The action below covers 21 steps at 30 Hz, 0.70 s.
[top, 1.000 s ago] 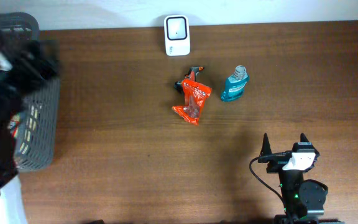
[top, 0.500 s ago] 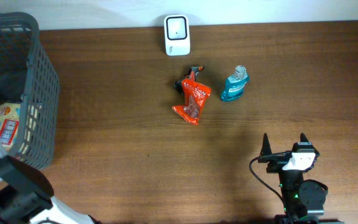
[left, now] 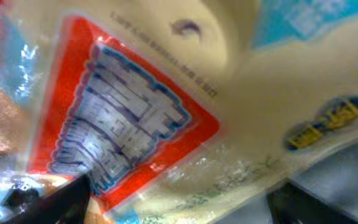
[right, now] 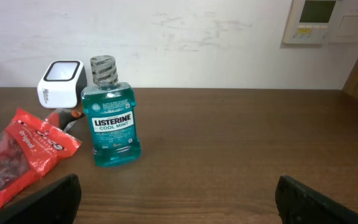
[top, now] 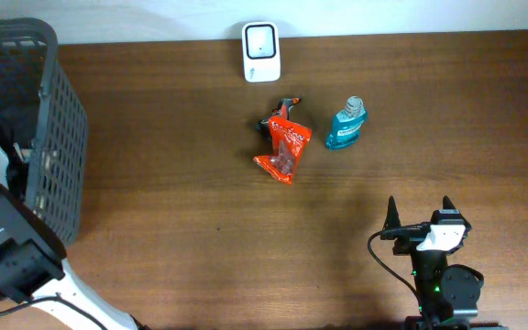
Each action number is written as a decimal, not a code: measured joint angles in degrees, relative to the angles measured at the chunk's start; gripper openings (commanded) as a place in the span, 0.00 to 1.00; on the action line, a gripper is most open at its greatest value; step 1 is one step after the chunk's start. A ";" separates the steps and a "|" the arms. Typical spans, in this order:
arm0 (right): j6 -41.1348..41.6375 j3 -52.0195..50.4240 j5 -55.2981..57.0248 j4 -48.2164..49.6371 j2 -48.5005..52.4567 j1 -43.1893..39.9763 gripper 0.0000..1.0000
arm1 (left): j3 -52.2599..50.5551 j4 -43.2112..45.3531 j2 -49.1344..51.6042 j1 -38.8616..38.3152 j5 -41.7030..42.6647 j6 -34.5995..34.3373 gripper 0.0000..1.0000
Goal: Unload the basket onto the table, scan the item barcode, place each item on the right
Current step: 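Grasp the yellow wet-wipes pack in the basket and place it on table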
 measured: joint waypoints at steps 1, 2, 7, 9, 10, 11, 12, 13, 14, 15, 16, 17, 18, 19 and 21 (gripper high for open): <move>0.02 0.00 -0.02 0.02 0.00 0.00 0.98 | -0.96 1.38 -0.22 0.07 -1.84 0.15 0.00; 0.02 0.00 0.00 0.00 0.00 0.00 0.98 | -1.11 1.62 -0.28 0.07 -2.36 0.02 0.00; 0.02 0.00 0.00 0.02 0.00 0.00 0.98 | 5.90 -11.50 1.44 -0.07 1.81 -4.63 0.00; 0.02 0.00 -0.02 0.02 0.00 0.00 0.98 | 15.63 -18.27 2.64 -0.04 9.53 -5.99 0.00; 0.04 0.00 0.00 0.00 0.00 0.00 0.99 | 21.64 -20.39 2.29 -0.04 14.10 -6.36 0.00; 0.04 0.00 -0.02 0.02 0.00 0.00 0.99 | 26.12 -21.73 1.33 -0.04 17.81 -6.56 0.00; -0.02 0.00 -0.02 0.02 0.00 0.00 0.98 | 31.39 -22.88 -1.31 -0.04 23.71 -7.19 0.00; 0.02 0.00 0.00 0.02 0.00 0.00 0.99 | 36.52 -22.88 -6.80 -0.07 30.62 -7.85 0.00; 0.02 0.00 -0.02 0.02 0.00 0.00 0.99 | 38.95 -22.91 -10.40 -0.09 33.97 -8.09 0.00; 0.02 0.00 -0.02 0.02 0.00 0.00 0.98 | 42.07 -22.56 -15.23 -0.09 37.51 -9.35 0.00; 0.04 0.00 -0.02 0.02 0.00 0.00 0.99 | 44.06 -22.18 -21.90 -0.11 40.92 -11.13 0.00; 0.02 0.00 -0.02 0.02 0.00 0.00 0.98 | 44.61 -21.57 -25.46 -0.11 42.18 -11.93 0.00; 0.00 0.00 0.00 0.00 0.00 0.00 0.99 | 44.94 -20.98 -30.97 -0.39 43.93 -12.96 0.00; 0.04 0.00 -0.02 0.00 0.00 0.00 0.98 | 45.35 -21.05 -36.22 -1.44 45.22 -13.46 0.00; 0.02 0.00 -0.02 0.00 0.00 0.00 0.99 | 45.68 -22.12 -41.33 -5.01 46.49 -13.90 0.00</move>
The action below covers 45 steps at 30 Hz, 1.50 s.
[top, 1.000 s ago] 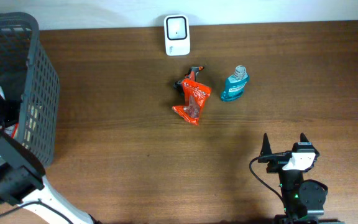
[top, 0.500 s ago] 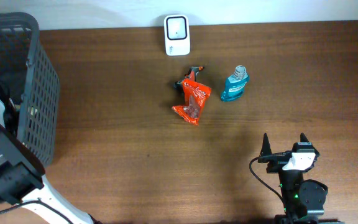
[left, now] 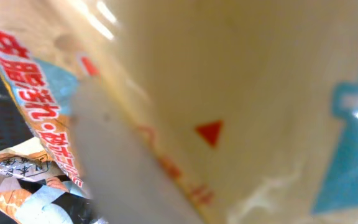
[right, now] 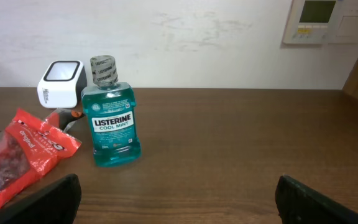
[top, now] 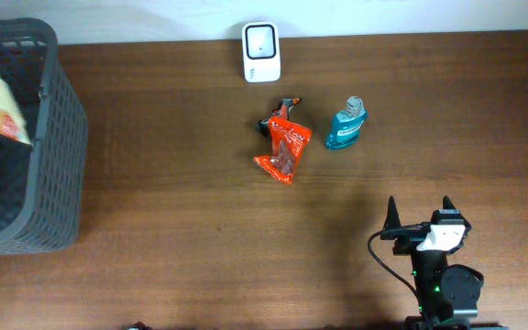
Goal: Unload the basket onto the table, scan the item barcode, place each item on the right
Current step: 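Grasp the yellow wet-wipes pack in the basket and place it on table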
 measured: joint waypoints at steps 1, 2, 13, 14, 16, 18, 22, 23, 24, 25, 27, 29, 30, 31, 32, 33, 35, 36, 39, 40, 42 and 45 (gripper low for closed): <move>-0.02 0.00 0.02 0.00 0.00 0.00 0.98 | 0.00 -0.57 -1.14 -1.92 0.37 -0.15 0.00; 0.00 0.00 0.00 0.00 0.00 0.00 0.99 | -0.02 -1.53 -1.64 -4.04 0.63 -0.20 0.00; 0.00 0.00 0.00 0.00 0.00 0.00 0.99 | -20.24 -5.05 3.82 -25.57 4.04 -0.59 0.00; 0.00 0.00 0.00 0.02 0.00 0.00 0.98 | -22.95 -3.23 4.96 -27.26 3.78 -0.61 0.00; 0.00 0.00 0.02 0.00 0.00 0.00 0.99 | -31.56 2.01 6.99 -32.89 0.20 -0.79 0.00; 0.00 0.00 0.02 0.02 0.00 0.00 0.99 | -37.77 8.46 9.09 -38.23 -7.63 -1.60 0.00; 0.00 0.00 0.00 0.00 0.00 0.00 0.98 | -45.44 14.53 18.93 -47.23 -25.88 -12.11 0.00; 0.00 0.00 0.02 0.00 0.00 0.00 0.98 | -46.64 16.74 22.93 -49.16 -27.80 -15.13 0.00; 0.00 0.00 0.02 0.02 0.00 0.00 0.98 | -47.36 17.75 25.73 -50.58 -28.74 -17.14 0.00; 0.00 0.00 0.00 0.02 0.00 0.00 0.99 | -47.65 20.28 28.98 -52.37 -29.64 -19.45 0.12; 0.02 0.00 0.00 0.02 0.00 0.00 0.98 | -47.65 24.39 34.12 -55.17 -30.23 -21.11 0.66; 0.00 0.00 0.00 0.02 0.00 0.00 0.99 | -47.80 28.22 37.53 -56.63 -30.80 -22.27 0.99; -0.02 0.00 0.02 0.02 0.00 0.00 0.99 | -47.80 29.40 37.70 -56.61 -30.97 -22.23 0.99; 0.00 0.00 0.02 0.00 0.00 0.00 0.99 | -46.99 29.07 37.70 -56.46 -31.15 -22.16 0.99; -0.02 0.00 0.00 0.02 0.00 0.00 0.99 | -45.03 27.36 37.70 -56.22 -31.17 -21.44 0.99; 0.00 0.00 0.00 0.02 0.00 0.00 0.98 | -41.53 23.43 37.62 -55.89 -31.17 -20.37 0.99; -0.02 0.00 0.02 0.00 0.00 0.00 0.98 | -32.50 16.06 35.65 -54.25 -31.21 -18.71 0.99; -0.02 0.00 0.00 0.04 0.00 0.00 0.99 | -27.41 11.34 33.48 -52.63 -31.21 -17.40 0.99; 0.00 0.00 0.00 0.00 0.00 0.00 0.98 | -17.49 3.48 20.11 -44.76 -36.02 -13.81 0.99; -0.02 0.00 0.02 0.02 0.00 0.00 0.98 | -16.98 1.29 17.94 -43.60 -37.03 -13.44 0.99; 0.02 0.00 0.00 0.00 -0.02 0.00 0.99 | -17.11 -6.80 15.08 -37.66 -40.33 -13.11 0.99; 0.02 0.00 0.02 0.00 0.00 0.00 0.98 | -17.16 -10.38 14.84 -32.79 -43.21 -13.07 0.99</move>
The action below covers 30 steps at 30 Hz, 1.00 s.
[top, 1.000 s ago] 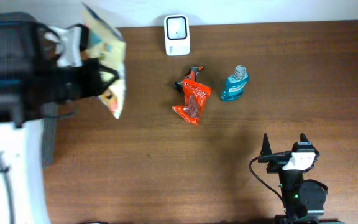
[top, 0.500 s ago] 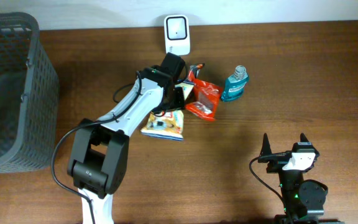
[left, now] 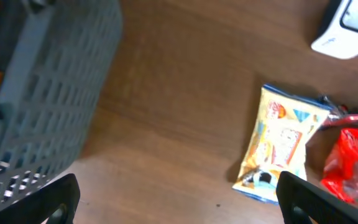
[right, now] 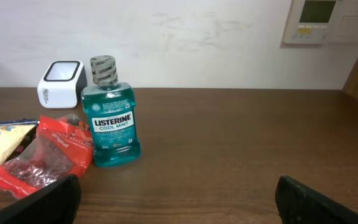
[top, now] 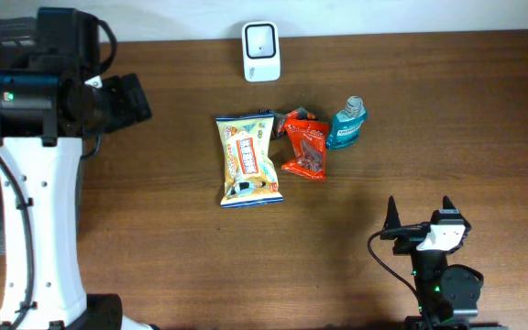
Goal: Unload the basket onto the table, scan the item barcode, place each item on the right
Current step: 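Grasp the yellow wet-wipes pack in the basket and place it on table, then grasp the small orange box in the basket and place it on table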
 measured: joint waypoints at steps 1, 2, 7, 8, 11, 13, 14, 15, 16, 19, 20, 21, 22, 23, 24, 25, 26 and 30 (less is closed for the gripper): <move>0.00 0.00 -0.02 0.00 0.00 0.00 0.98 | -0.02 1.09 0.00 1.77 -0.22 0.00 0.99; 0.00 0.00 0.00 0.00 0.00 0.00 0.98 | -0.02 2.36 0.00 4.46 -0.37 0.00 0.99; -0.04 0.00 -0.02 0.00 0.00 0.00 0.98 | -0.24 10.25 0.00 25.33 0.39 -0.33 0.99; -0.02 0.00 0.00 0.02 0.00 0.00 0.99 | -0.24 10.99 0.00 28.41 0.02 -0.33 0.99; -0.02 0.00 0.00 0.00 0.00 0.00 0.98 | -0.24 12.41 0.33 36.65 -2.40 -0.22 0.99; 0.02 0.00 0.00 0.00 0.00 0.00 0.98 | -0.24 12.83 1.95 40.59 -3.80 2.16 0.92; -0.04 0.00 -0.02 0.02 0.00 0.00 0.99 | -0.24 13.55 2.58 41.00 -3.82 4.20 0.92; 0.02 0.00 0.00 0.00 0.00 0.00 0.98 | -0.24 14.60 3.67 41.59 -3.82 6.93 0.89; 0.00 0.00 -0.02 0.00 0.00 0.00 0.98 | -0.26 16.09 4.85 41.97 -3.85 9.62 0.89; -0.02 0.00 0.00 0.00 0.00 0.00 0.99 | -0.26 18.23 8.61 41.99 -3.85 20.15 0.78; 0.00 0.00 0.00 0.00 0.00 0.00 0.99 | -0.24 18.36 9.94 41.99 -3.89 21.49 0.75; -0.02 0.00 0.00 0.00 0.00 0.00 0.99 | -0.24 18.36 12.26 41.99 -3.91 22.93 0.73; -0.04 0.00 -0.02 0.00 0.00 0.00 0.99 | -0.26 18.32 15.41 41.99 -4.02 24.11 0.72; -0.02 0.00 -0.02 0.00 0.00 0.00 0.99 | -0.26 17.90 17.27 41.99 -4.02 25.09 0.72; -0.02 0.00 -0.02 0.00 0.00 0.00 0.98 | -0.26 16.50 20.85 41.99 -4.02 26.14 0.65; -0.02 0.00 -0.02 0.02 0.00 0.00 0.99 | -0.28 15.74 23.37 41.97 -4.07 26.60 0.63; -0.02 0.00 -0.02 0.00 0.00 0.00 0.98 | -0.31 14.97 24.94 41.99 -4.04 27.12 0.62; 0.00 0.00 -0.02 0.00 0.00 0.00 0.98 | -0.85 12.85 29.29 41.97 -4.04 27.19 0.65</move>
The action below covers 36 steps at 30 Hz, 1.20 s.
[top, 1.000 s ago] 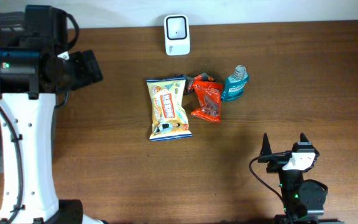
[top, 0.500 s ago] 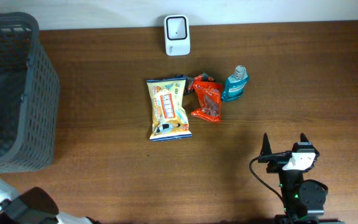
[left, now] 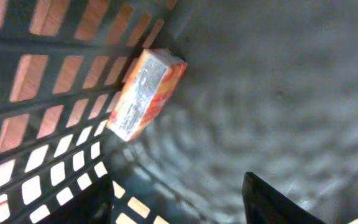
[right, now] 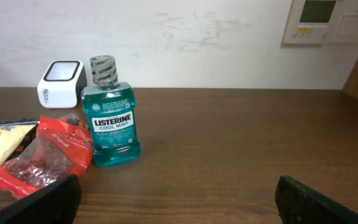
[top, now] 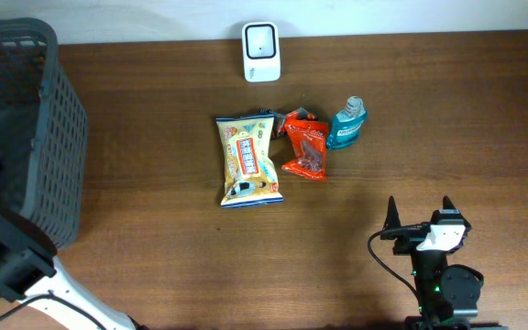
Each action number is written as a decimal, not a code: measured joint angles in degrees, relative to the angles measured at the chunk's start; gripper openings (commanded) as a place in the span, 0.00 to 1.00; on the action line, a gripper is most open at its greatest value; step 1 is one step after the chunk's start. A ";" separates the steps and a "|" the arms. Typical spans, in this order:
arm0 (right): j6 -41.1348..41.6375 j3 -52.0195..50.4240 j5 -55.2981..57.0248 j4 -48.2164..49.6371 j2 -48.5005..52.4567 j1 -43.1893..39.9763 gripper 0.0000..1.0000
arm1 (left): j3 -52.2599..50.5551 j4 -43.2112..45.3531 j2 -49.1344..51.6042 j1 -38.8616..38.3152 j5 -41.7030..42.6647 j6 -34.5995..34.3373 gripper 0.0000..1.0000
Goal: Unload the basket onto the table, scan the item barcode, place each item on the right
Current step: 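Grasp the small orange box in the basket and place it on table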
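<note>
A white barcode scanner (top: 261,39) stands at the table's far edge. In front of it lie a yellow snack bag (top: 246,160), a red snack bag (top: 305,147) and a teal Listerine bottle (top: 346,124), close together. My left gripper (left: 179,202) is open inside the grey basket (top: 58,137), over an orange-and-white small box (left: 145,93) on the basket floor. My right gripper (right: 176,202) rests open at the near right, facing the bottle (right: 110,124) and holding nothing.
The basket's mesh walls (left: 55,74) close in around the left gripper. In the overhead view the left arm (top: 7,261) shows at the near left corner. A wall panel (right: 325,22) hangs behind the table.
My left gripper was open above the table between the basket and the yellow bag. Now it is down inside the basket, open over the small box. The three items and the right arm are unchanged.
First the yellow bag filled the left wrist view inside the basket, and then it showed at the basket's top. Later it lay on the table beside the red bag, which had shifted right against the bottle. Now the left gripper is back in the basket.
</note>
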 measured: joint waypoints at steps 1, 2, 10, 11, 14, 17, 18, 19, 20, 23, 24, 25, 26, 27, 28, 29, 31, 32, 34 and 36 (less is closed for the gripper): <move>-0.02 0.00 0.02 0.00 0.00 0.00 0.98 | -0.50 -0.04 0.00 -0.09 -0.35 0.00 0.68; 0.00 0.00 0.00 0.00 0.00 0.00 0.99 | -1.27 -0.04 0.00 -0.31 -1.33 -0.07 0.69; -0.04 0.00 0.00 0.00 0.00 0.00 0.99 | -6.78 2.64 0.00 -6.54 -21.07 -11.74 0.73; -0.02 0.00 0.02 0.00 0.00 0.00 0.98 | -7.89 3.80 0.00 -6.43 -22.40 -13.55 0.72; 0.00 0.00 0.02 0.02 0.00 0.00 0.98 | -13.55 8.63 0.00 -6.43 -23.32 -14.47 0.63; -0.04 0.00 0.02 0.02 -0.02 0.00 0.99 | -20.28 19.19 0.28 -6.21 -24.20 -14.32 0.57; 0.00 0.00 0.02 0.00 0.00 0.00 0.99 | -21.73 21.49 0.31 -5.64 -24.24 -14.25 0.57; -0.02 0.00 0.02 0.00 0.00 0.00 0.98 | -21.99 22.40 0.31 -5.22 -24.26 -14.27 0.57; -0.02 0.00 0.02 0.00 0.00 0.00 0.99 | -21.99 24.22 0.31 -4.61 -24.20 -13.94 0.58; 0.00 0.00 0.02 0.00 0.00 0.00 0.98 | -22.58 28.52 0.31 -2.91 -21.88 -9.79 0.55; -0.02 0.00 0.00 0.00 0.00 0.00 0.99 | -22.86 30.12 0.31 -2.51 -20.76 -7.26 0.47; -0.02 0.00 0.02 0.02 0.00 0.00 0.99 | -23.21 31.58 0.31 -2.47 -19.61 -4.70 0.24; 0.00 0.00 0.02 0.02 0.00 0.00 0.98 | -23.65 32.74 0.31 -2.45 -18.75 -2.29 0.18; -0.02 0.00 0.02 0.02 0.00 0.00 0.99 | -23.91 33.31 0.31 -2.45 -18.62 -1.25 0.08; -0.04 0.00 0.02 0.00 0.00 0.00 0.99 | -23.91 33.44 0.31 -2.45 -18.60 -0.11 0.00; 0.00 0.00 0.02 0.00 0.00 0.00 0.99 | -23.91 33.53 0.28 -2.45 -18.56 0.50 0.00; -0.02 0.00 0.02 0.00 0.00 0.00 0.98 | -23.93 33.48 0.28 -2.45 -18.53 1.29 0.00; 0.02 0.00 0.00 0.00 0.00 0.00 0.98 | -23.91 33.22 0.28 -2.45 -18.53 1.29 0.00; -0.02 0.00 0.00 0.00 0.00 0.00 0.98 | -23.91 30.67 0.17 -2.45 -18.62 1.29 0.00; 0.00 0.00 0.00 0.00 0.00 0.00 0.98 | -23.91 26.56 -0.33 -3.48 -18.80 1.22 0.00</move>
